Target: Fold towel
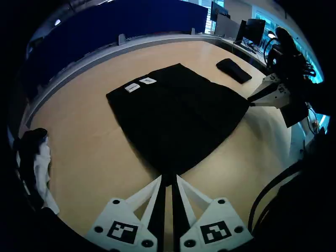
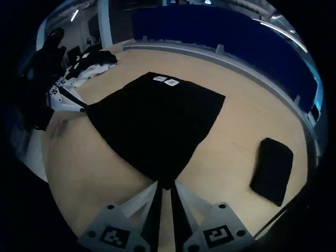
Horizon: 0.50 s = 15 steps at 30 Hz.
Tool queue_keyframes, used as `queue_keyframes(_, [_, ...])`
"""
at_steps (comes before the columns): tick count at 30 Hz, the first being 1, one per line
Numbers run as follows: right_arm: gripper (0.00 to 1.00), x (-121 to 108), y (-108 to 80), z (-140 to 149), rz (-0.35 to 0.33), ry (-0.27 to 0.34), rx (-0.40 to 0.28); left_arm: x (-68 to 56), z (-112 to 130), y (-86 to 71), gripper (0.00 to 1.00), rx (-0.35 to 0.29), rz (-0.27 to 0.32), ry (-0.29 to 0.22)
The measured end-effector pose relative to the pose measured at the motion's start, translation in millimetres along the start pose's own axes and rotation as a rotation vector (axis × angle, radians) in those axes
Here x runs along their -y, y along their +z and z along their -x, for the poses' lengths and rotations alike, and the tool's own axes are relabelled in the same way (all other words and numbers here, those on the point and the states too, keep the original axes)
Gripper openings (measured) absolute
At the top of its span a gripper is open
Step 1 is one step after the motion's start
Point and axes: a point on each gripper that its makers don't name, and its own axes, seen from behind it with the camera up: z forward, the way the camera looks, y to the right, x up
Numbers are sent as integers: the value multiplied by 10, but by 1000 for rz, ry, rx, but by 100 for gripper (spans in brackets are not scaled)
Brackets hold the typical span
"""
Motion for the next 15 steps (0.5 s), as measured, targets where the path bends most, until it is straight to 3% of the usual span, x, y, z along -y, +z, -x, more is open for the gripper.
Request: queue_keyframes(15, [13,59,-314,-225,-10,10,-47,30,-220,-352,9,-41,-13,-30])
